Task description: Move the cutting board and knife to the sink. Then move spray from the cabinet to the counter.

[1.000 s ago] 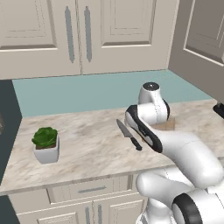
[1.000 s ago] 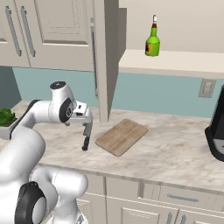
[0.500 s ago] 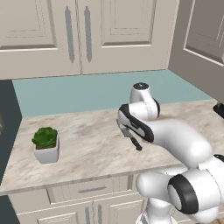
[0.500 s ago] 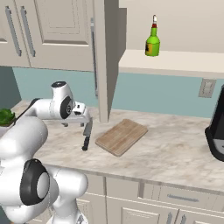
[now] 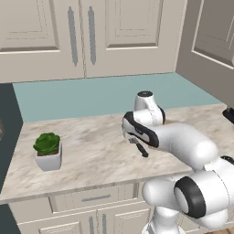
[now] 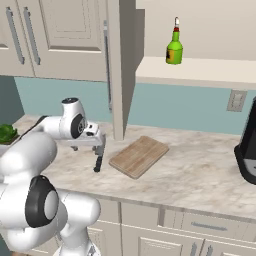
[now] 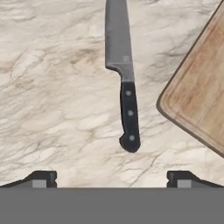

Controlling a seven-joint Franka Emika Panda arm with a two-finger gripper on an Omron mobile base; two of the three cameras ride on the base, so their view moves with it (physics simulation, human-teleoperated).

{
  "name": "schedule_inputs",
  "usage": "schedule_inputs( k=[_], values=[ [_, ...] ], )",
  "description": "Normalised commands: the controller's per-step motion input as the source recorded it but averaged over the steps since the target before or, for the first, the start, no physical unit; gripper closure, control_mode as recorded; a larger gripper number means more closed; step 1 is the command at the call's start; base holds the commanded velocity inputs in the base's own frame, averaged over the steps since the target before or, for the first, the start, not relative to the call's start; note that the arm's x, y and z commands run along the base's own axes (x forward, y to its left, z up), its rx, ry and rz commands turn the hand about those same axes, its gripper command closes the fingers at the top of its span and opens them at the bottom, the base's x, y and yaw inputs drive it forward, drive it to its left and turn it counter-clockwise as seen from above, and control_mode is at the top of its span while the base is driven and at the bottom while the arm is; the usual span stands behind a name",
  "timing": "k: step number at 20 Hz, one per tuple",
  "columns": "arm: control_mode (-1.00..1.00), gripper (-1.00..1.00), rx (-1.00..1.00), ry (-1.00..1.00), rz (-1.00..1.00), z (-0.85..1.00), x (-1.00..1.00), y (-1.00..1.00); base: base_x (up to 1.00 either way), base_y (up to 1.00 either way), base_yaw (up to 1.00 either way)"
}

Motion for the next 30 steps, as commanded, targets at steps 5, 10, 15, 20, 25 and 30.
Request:
schedule_inputs(
  k=[5, 10, 15, 20, 25, 30],
  values=[
    [-1.00, -1.00, 0.00, 0.06, 0.00, -0.35, -0.10, 0.00, 0.00, 0.00, 0.00],
    [-1.00, -1.00, 0.00, 0.07, 0.00, -0.37, -0.07, 0.00, 0.00, 0.00, 0.00],
    [-1.00, -1.00, 0.00, 0.01, 0.00, -0.23, -0.11, 0.00, 0.00, 0.00, 0.00],
    [-1.00, -1.00, 0.00, 0.00, 0.00, 0.00, -0.13, -0.04, 0.00, 0.00, 0.00],
    [-1.00, -1.00, 0.00, 0.00, 0.00, 0.00, -0.01, -0.07, 0.00, 0.00, 0.00],
    [-1.00, -1.00, 0.00, 0.00, 0.00, 0.00, 0.01, -0.09, 0.00, 0.00, 0.00]
  ],
)
